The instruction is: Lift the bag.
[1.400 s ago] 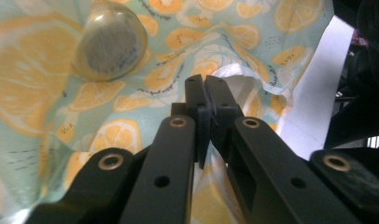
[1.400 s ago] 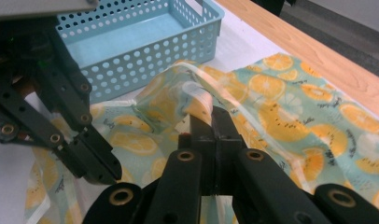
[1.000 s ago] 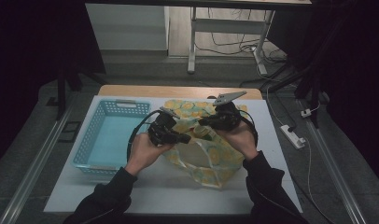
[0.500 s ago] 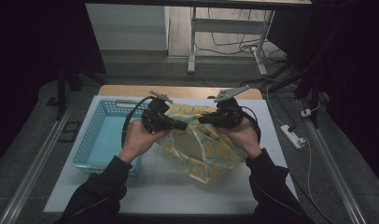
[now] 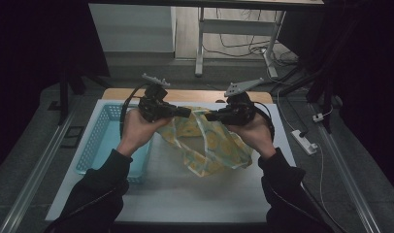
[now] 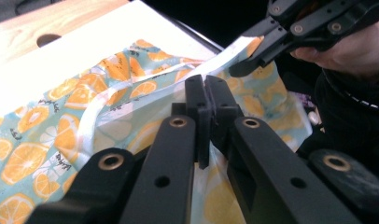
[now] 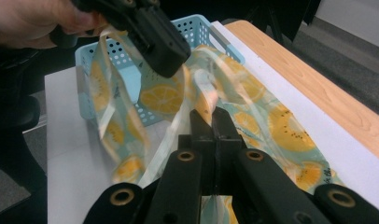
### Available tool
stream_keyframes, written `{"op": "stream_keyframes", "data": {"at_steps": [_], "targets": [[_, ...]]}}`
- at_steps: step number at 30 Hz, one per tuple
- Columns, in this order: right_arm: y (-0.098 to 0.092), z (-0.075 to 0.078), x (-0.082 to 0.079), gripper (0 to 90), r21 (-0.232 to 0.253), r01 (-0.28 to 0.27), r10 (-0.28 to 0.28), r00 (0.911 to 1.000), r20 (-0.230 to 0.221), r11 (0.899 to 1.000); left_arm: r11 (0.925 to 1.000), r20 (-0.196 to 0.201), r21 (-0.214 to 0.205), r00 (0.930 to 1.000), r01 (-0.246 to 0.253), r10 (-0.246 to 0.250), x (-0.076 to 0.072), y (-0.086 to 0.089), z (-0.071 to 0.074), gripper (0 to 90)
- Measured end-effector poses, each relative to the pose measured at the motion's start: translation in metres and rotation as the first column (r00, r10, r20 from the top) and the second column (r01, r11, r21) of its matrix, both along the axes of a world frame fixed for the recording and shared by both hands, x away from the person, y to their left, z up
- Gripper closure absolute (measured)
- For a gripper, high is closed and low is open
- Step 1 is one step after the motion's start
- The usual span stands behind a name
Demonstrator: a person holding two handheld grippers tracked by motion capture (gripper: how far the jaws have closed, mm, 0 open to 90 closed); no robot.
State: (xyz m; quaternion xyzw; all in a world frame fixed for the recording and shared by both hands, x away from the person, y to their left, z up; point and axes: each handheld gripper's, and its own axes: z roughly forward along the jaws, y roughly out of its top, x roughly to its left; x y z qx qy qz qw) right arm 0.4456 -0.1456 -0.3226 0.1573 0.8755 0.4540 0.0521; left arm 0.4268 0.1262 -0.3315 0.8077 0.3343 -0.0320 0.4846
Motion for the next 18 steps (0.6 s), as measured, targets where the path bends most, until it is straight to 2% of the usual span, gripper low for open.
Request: {"op": "stream_keyframes", "data": {"at_steps": [7, 18], "targets": [[-0.001, 0.017, -0.001, 90.0, 0.001, 0.002, -0.002, 0.9997, 0.025, 1.0, 0.9995, 0.029, -0.032, 0.9996, -0.002, 0.003, 0.001, 0.005, 0.019, 89.0], [-0.001, 0.043, -0.005, 90.0, 0.017, 0.008, -0.009, 0.998, 0.063, 1.0, 0.9981, 0.071, -0.06, 0.9974, -0.013, 0.017, 0.002, 0.007, 0.049, 89.0]]}}
